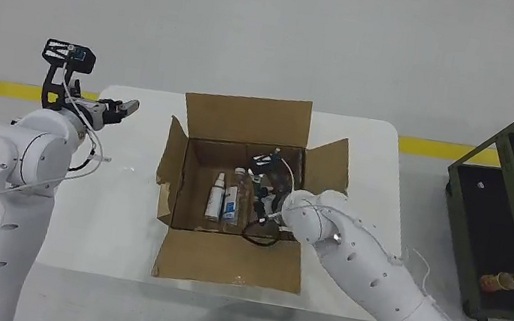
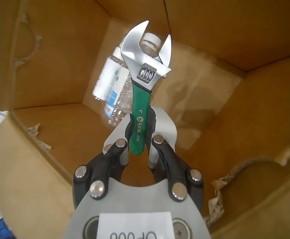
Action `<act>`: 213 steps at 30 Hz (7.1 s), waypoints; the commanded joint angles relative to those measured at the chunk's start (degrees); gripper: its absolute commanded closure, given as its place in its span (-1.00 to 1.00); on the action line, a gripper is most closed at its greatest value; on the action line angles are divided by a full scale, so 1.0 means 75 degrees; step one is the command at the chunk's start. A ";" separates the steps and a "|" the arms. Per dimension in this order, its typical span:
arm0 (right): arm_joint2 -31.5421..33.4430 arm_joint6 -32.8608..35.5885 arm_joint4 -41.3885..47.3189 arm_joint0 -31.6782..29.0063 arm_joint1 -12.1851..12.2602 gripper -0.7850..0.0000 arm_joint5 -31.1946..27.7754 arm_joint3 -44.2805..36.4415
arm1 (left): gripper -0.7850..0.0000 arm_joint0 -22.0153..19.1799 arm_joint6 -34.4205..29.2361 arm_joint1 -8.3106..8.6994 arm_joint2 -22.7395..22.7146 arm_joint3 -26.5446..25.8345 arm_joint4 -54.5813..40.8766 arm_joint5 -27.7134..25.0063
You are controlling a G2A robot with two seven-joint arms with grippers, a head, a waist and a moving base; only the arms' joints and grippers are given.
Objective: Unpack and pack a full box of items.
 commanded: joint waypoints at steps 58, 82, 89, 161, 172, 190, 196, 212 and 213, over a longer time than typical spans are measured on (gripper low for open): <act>-0.0913 -0.0461 -0.0004 0.1239 -0.2510 1.00 -0.0183 0.4986 | -1.00 0.0000 0.0000 0.0000 0.0000 0.0000 0.0000 0.0000; -0.0462 -0.0811 0.0025 0.1598 -0.2892 0.01 -0.1240 0.5592 | -1.00 0.0000 0.0000 0.0000 0.0000 0.0000 0.0000 0.0000; 0.0677 -0.0682 0.0123 0.1552 -0.2257 1.00 -0.1824 0.4305 | -1.00 0.0000 0.0000 0.0000 0.0000 0.0000 0.0000 0.0000; 0.7601 0.4870 -0.4371 -0.5808 0.0480 -0.50 -0.2095 -0.4934 | -1.00 0.0000 0.0000 0.0000 0.0000 0.0000 0.0000 0.0000; 0.7432 0.4687 -0.4545 -0.6027 0.0533 -1.00 -0.2436 -0.4887 | -1.00 0.0000 0.0000 0.0000 0.0000 0.0000 0.0000 0.0000; 0.7975 0.4870 -0.4411 -0.6432 0.0742 0.18 -0.2900 -0.4572 | -1.00 0.0000 0.0000 0.0000 0.0000 0.0000 0.0000 0.0000; 0.7746 0.4746 -0.4546 -0.6352 0.0755 0.18 -0.2827 -0.4260 | -1.00 0.0000 0.0000 0.0000 0.0000 0.0000 0.0000 0.0000; 0.7611 0.4479 -0.4587 -0.6188 0.0811 0.14 -0.2726 -0.3560 | -1.00 0.0000 0.0000 0.0000 0.0000 0.0000 0.0000 0.0000; 0.7596 0.4471 -0.4581 -0.6172 0.0813 0.12 -0.2721 -0.3520 | -1.00 0.0000 0.0000 0.0000 0.0000 0.0000 0.0000 0.0000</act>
